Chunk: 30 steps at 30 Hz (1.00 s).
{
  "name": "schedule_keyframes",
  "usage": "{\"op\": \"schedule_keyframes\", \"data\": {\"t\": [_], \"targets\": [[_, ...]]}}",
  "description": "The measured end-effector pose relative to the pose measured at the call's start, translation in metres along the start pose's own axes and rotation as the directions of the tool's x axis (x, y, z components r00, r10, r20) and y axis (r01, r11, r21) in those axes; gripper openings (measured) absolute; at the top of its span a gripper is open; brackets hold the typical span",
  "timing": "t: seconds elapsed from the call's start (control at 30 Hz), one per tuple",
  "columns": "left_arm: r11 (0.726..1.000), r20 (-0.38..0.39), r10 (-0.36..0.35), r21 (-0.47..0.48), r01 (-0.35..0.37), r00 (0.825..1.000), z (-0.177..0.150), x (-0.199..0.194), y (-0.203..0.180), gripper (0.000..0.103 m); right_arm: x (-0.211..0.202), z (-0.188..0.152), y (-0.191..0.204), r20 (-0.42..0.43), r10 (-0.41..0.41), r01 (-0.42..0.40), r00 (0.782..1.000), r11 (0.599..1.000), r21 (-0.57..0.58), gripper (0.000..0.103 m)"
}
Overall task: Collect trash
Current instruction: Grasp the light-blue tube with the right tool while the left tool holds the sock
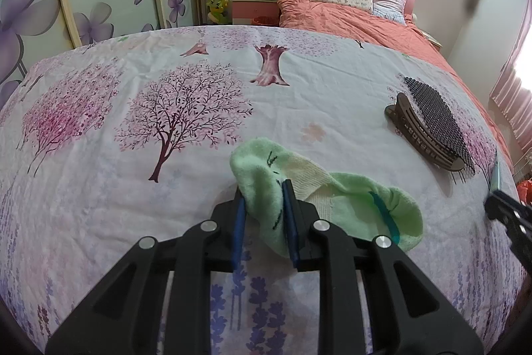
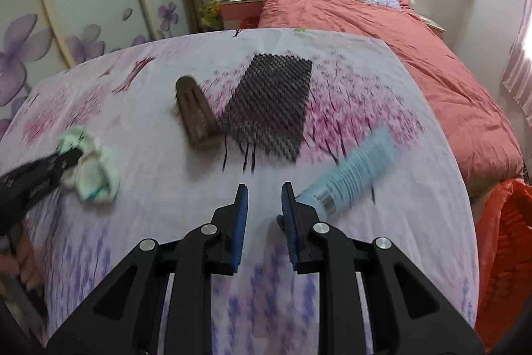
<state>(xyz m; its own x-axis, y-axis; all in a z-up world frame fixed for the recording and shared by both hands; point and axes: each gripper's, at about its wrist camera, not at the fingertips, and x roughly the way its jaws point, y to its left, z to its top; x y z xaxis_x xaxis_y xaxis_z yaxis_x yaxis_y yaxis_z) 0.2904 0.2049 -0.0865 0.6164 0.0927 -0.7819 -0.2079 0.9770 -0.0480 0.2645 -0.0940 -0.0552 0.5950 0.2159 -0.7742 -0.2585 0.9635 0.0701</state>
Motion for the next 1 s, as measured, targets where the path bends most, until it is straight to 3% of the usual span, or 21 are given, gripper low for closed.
{"op": "schedule_keyframes", "data": {"t": [0.1,0.2,0.33,0.43,0.77,0.93,1.0], "targets": [[1.0,0.0,0.001,0.0,-0.001,1.0,0.0,0.0,0.0,0.023,-0.016,-0.009,-0.008,0.043,0.022,-0.023,0.999,0.999,0.036,0.022],[1.0,0.0,0.001,0.0,-0.001,1.0,0.0,0.0,0.0,0.023,-0.028,-0.014,-0.017,0.097,0.02,-0.028,0.995,0.996,0.083,0.028],[1.0,0.0,0.0,0.0,0.0,1.0,0.0,0.0,0.0,0.023,-0.034,-0.015,-0.032,0.151,-0.034,0.012,0.988,0.99,0.143,0.039],[1.0,0.0,0.001,0.001,-0.001,1.0,0.0,0.0,0.0,0.023,-0.025,-0.017,-0.045,0.115,-0.08,0.055,0.99,0.978,0.201,0.039],[1.0,0.0,0.002,0.001,-0.002,1.0,0.0,0.0,-0.001,0.023,0.006,0.001,-0.033,0.085,-0.055,0.025,0.995,0.95,0.312,0.039],[1.0,0.0,0.003,0.001,-0.003,1.0,0.0,0.0,-0.001,0.023,0.017,0.004,-0.019,0.066,-0.132,0.108,0.989,0.954,0.279,0.04],[1.0,0.0,0.003,0.001,-0.003,1.0,0.0,0.0,-0.001,0.023,0.021,0.004,-0.022,0.041,-0.125,0.109,0.991,0.955,0.277,0.039]]}}
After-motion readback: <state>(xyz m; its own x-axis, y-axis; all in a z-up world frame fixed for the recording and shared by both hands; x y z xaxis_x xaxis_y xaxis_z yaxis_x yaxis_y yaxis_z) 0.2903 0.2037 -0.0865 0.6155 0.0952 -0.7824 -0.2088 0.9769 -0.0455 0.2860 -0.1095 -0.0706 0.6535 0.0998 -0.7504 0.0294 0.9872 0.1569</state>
